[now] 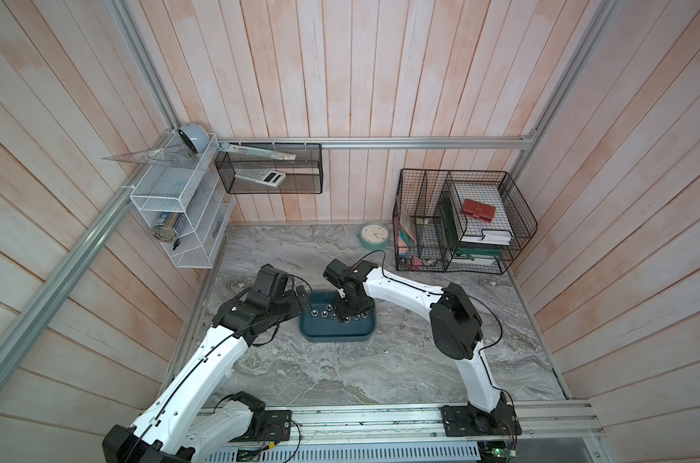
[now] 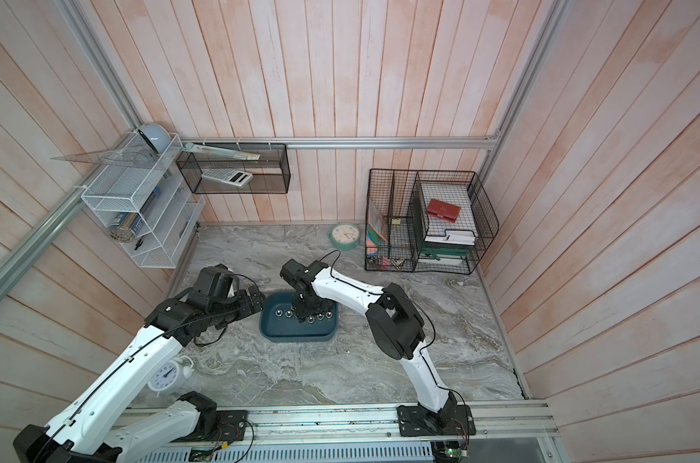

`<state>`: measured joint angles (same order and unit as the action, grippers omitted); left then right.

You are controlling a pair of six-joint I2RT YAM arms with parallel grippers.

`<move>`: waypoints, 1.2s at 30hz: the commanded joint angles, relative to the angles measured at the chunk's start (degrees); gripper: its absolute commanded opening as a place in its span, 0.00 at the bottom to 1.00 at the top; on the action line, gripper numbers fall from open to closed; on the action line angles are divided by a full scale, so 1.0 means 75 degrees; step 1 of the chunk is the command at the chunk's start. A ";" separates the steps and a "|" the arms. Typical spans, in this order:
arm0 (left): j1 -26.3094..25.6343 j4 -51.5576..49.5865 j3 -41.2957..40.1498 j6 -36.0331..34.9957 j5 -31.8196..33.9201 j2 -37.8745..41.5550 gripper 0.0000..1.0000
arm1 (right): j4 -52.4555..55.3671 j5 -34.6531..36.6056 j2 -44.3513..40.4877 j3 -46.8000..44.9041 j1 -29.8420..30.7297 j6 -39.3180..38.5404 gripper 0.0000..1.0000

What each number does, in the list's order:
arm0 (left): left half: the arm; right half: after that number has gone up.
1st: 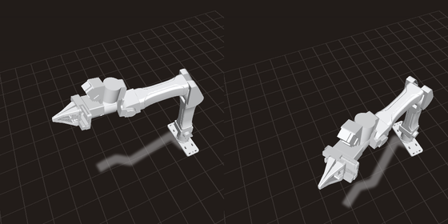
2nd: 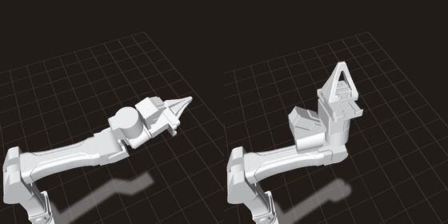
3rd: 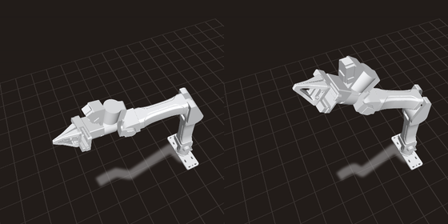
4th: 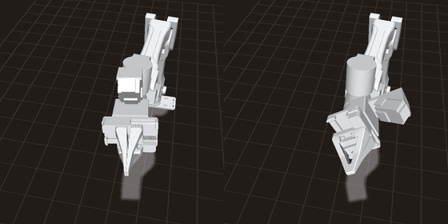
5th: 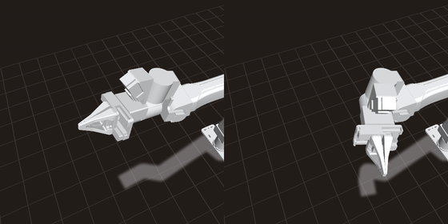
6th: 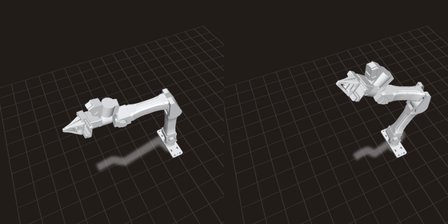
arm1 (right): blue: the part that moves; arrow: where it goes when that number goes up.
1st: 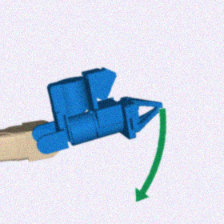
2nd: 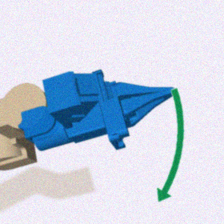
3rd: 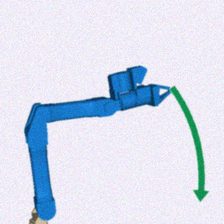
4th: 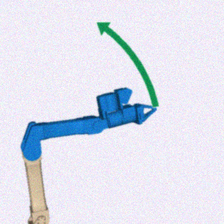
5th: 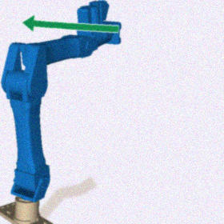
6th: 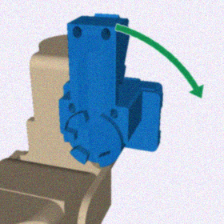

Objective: Put the nuts on the desktop into the storage box
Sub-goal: Place the nut in the storage box, then pick up the nut from the center of the board.

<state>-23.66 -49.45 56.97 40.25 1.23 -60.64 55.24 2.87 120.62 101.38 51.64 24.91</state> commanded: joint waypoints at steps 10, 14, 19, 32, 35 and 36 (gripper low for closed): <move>-0.0149 0.1139 0.0585 -0.0355 -0.1013 -0.1193 1.00 | -0.0296 0.0770 -0.2096 -0.1740 -0.0790 0.0862 0.98; -0.0365 0.1329 0.0920 -0.0488 -0.1170 -0.1759 1.00 | -0.0403 0.0827 -0.2715 -0.2582 -0.1080 0.1224 0.98; -0.0603 0.1469 0.1443 -0.0687 -0.1411 -0.2494 1.00 | -0.0347 0.1103 -0.3336 -0.3514 -0.1294 0.1613 0.98; -0.0841 0.1564 0.2118 -0.0884 -0.1793 -0.3359 1.00 | -0.0666 0.1123 -0.4598 -0.6017 -0.2238 0.2591 0.91; -0.0884 0.1542 0.2165 -0.0911 -0.1814 -0.3387 1.00 | -0.0866 0.0986 -0.4703 -0.6362 -0.2501 0.2670 0.84; -0.0892 0.1529 0.2168 -0.0922 -0.1817 -0.3381 1.00 | -0.0946 0.0890 -0.4703 -0.6451 -0.2602 0.2673 0.80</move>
<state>-29.91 -38.46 71.29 34.63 -11.66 -85.54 50.09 10.28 86.06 54.35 33.30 43.16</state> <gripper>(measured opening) 0.999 0.807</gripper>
